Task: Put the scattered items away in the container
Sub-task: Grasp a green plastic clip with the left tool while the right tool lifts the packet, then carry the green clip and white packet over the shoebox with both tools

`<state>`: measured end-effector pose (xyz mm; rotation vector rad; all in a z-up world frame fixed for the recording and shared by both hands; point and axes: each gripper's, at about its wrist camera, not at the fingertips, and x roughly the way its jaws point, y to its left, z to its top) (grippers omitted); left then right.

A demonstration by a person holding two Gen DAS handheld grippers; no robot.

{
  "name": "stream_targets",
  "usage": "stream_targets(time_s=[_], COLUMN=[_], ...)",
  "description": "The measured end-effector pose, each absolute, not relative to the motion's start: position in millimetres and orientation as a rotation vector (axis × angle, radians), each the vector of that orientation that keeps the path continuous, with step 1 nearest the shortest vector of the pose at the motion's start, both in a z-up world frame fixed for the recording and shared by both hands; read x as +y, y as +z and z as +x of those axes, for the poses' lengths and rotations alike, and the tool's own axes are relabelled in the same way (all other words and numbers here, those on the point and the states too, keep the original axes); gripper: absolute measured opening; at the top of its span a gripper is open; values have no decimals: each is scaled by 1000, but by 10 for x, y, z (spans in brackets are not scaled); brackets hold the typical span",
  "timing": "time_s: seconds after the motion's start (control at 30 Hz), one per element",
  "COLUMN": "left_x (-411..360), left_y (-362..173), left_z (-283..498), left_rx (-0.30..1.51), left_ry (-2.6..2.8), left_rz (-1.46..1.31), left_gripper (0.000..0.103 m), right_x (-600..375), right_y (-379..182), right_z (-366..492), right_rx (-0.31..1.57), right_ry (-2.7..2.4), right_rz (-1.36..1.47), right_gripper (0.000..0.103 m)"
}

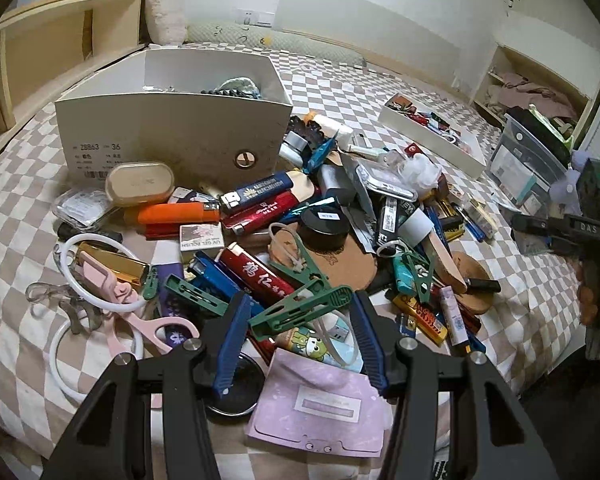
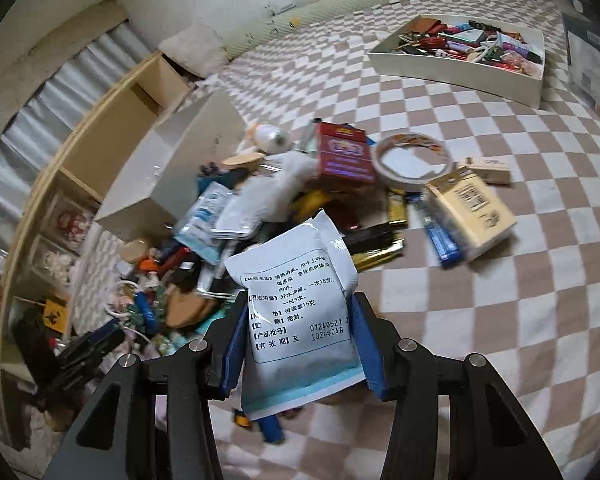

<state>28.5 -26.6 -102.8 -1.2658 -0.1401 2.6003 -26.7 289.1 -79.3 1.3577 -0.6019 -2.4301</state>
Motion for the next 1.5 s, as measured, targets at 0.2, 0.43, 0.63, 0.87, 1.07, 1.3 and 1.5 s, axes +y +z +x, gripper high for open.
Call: stream_targets(time_s=[0.2, 0.43, 0.63, 0.87, 1.07, 1.3, 1.5], left_x=[-260, -338, -504, -830, -1107, -1366, -1590], left_y=[-922, -788, -638, -359, -36, 265, 345], left_z=[282, 247, 185, 25, -217, -637, -1078], left_rx=[-116, -124, -162, -212, -235, -217, -221], left_ry=[2604, 2609, 2630, 2696, 2755, 2804, 2832], left_rz=[-1259, -1228, -1194, -1111, -1008, -929, -953], left_gripper=[52, 52, 52, 52, 52, 52, 52], right_x=[2551, 1989, 1641, 1423, 1298, 1200, 1111], right_y=[-808, -802, -690, -373, -101, 88, 222], right_z=[-184, -141, -168, -336, -550, -853, -1154], right_rx=[-588, -576, -572, -604, -596, -614, -611], right_ry=[-2387, -2266, -2202, -2175, -2201, -2220, -2240], right_rz=[1338, 1301, 1265, 1169, 1091, 1037, 1009], right_gripper=[50, 50, 50, 50, 50, 50, 50])
